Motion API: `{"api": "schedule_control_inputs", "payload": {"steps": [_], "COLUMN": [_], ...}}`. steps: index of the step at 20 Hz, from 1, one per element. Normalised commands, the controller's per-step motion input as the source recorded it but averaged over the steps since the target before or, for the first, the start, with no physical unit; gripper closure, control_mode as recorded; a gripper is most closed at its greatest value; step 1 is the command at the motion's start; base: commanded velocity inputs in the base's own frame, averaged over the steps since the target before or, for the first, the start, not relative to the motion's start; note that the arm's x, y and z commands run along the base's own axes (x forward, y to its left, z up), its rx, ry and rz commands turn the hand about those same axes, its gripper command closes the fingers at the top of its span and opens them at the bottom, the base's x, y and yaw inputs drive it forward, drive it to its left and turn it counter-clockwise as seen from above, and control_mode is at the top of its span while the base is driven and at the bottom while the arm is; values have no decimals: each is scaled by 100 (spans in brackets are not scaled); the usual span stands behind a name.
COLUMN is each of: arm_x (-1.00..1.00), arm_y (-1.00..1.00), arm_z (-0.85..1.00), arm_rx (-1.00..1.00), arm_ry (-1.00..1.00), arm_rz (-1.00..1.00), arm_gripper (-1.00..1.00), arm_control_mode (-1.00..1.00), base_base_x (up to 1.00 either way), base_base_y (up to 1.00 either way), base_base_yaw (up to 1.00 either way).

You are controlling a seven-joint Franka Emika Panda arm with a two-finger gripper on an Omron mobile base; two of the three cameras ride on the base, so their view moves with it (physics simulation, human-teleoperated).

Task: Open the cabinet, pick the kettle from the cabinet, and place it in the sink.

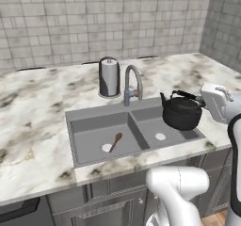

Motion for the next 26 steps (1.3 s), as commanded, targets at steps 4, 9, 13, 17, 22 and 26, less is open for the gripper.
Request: {"api": "schedule_control_inputs", "payload": {"steps": [4, 9, 13, 17, 22, 26], "arm_x": [0, 0, 0, 0, 0, 0], "arm_y": [0, 0, 0, 0, 0, 0], "arm_z": [0, 0, 0, 0, 0, 0], "arm_rx": [0, 0, 0, 0, 0, 0], "arm_ry": [0, 0, 0, 0, 0, 0], "arm_rz": [0, 0, 0, 0, 0, 0], "arm_gripper": [100, 100, 100, 100, 100, 100], "arm_control_mode": [100, 100, 100, 100, 100, 100], "base_base_x": [0, 0, 0, 0, -1, -1], "base_base_y": [-55, -46, -47, -48, -56, -56], "base_base_yaw": [18, 34, 34, 31, 17, 0]}}
